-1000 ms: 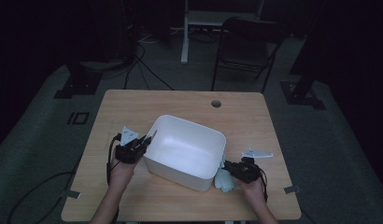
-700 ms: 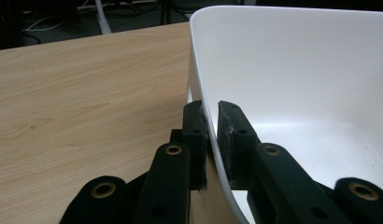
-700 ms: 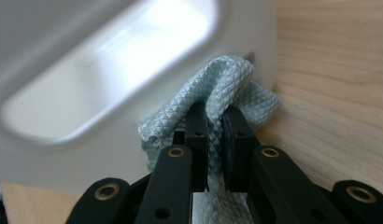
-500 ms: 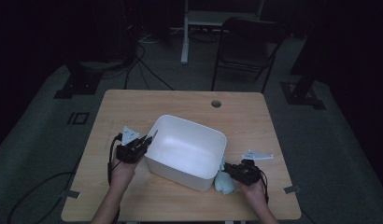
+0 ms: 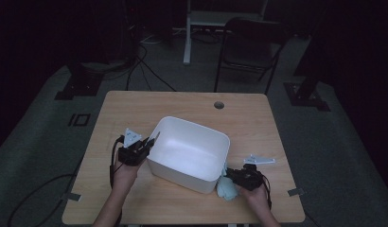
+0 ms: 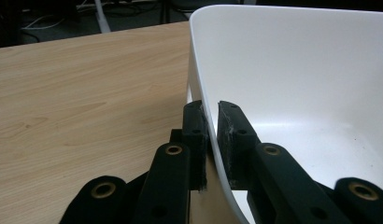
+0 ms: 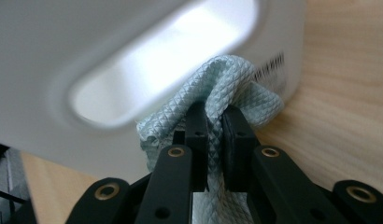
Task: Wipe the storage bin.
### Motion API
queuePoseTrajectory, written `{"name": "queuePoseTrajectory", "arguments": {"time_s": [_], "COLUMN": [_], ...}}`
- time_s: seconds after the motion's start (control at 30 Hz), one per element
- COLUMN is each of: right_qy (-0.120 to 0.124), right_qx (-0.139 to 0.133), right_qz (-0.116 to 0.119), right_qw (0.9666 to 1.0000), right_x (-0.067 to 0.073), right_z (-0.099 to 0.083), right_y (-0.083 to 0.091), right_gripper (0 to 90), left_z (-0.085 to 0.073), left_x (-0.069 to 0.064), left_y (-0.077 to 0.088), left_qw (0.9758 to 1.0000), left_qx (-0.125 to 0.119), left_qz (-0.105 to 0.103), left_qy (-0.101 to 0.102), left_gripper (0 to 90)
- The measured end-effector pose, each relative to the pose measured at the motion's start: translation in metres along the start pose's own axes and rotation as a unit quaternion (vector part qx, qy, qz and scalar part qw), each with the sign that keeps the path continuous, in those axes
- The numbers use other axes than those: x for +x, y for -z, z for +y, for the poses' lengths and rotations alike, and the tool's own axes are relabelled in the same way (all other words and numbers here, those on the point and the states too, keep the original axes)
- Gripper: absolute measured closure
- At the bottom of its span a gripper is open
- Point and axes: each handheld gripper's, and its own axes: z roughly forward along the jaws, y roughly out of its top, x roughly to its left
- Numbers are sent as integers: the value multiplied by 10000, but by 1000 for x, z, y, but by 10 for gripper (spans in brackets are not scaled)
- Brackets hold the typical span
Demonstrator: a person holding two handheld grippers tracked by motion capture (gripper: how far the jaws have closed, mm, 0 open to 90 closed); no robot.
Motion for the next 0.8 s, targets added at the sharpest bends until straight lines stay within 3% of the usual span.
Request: {"name": "queuePoseTrajectory", "arguments": {"time_s": [0.1,0.2,0.3,0.37,0.43,0.57,0.63,0.73,0.8], "right_qy": [-99,-129,-65,30,88,-136,-132,42,34], "right_qx": [182,212,-67,-105,-37,207,235,47,-25], "right_qz": [-27,43,209,165,27,59,79,148,186], "right_qw": [9998,9997,9997,9998,10000,9997,9996,9999,9998], "right_x": [-5,-4,6,12,14,4,6,17,20], "right_z": [-5,-5,-1,-1,-5,-13,-12,-9,-8], "right_y": [-8,-6,9,12,6,-6,-3,9,12], "right_gripper": [827,826,826,826,828,827,827,827,827], "left_z": [0,0,0,0,0,0,0,0,0], "left_x": [0,0,0,-1,0,-1,-1,-1,-1], "left_y": [0,0,0,-1,0,0,0,-1,0], "left_qw": [10000,10000,10000,10000,10000,10000,10000,10000,10000], "left_qx": [-9,-5,-1,-1,-19,-8,-5,-11,-30], "left_qz": [24,33,23,4,15,48,53,54,33], "left_qy": [-1,3,10,19,31,12,6,18,24], "left_gripper": [819,820,820,820,820,820,820,821,820]}}
